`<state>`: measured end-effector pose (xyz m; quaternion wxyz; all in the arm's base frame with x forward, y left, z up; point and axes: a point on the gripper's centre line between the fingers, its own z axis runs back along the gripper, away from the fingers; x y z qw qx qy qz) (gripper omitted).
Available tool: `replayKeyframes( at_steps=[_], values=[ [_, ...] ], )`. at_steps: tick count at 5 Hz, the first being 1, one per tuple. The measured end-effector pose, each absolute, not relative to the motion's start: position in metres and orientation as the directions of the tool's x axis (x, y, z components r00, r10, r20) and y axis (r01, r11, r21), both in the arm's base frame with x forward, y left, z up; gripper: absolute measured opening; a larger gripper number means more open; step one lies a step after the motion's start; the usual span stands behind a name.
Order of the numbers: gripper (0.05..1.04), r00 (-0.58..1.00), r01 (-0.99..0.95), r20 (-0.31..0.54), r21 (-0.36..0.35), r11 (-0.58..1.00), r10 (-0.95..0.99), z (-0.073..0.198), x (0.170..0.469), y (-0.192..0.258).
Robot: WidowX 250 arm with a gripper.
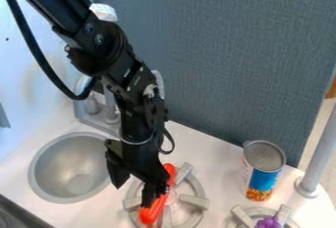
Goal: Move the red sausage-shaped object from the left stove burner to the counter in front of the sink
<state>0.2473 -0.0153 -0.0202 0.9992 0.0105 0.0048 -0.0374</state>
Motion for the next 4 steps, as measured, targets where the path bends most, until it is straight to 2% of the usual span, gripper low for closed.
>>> replayKeyframes(
  at_steps=[1,2,3,4],
  values=[
    [0.999,0.997,0.073,-0.026,0.019,0.997,-0.072,-0.025,0.245,-0.015],
    [0.999,1.000,0.022,0.011,-0.024,0.999,-0.022,-0.029,0.253,-0.022],
    [0.999,0.999,-0.022,0.031,-0.032,0.999,0.023,-0.035,0.262,-0.024],
    [0.999,0.995,-0.101,0.013,-0.007,0.995,0.101,-0.053,0.274,-0.021]
  ],
)
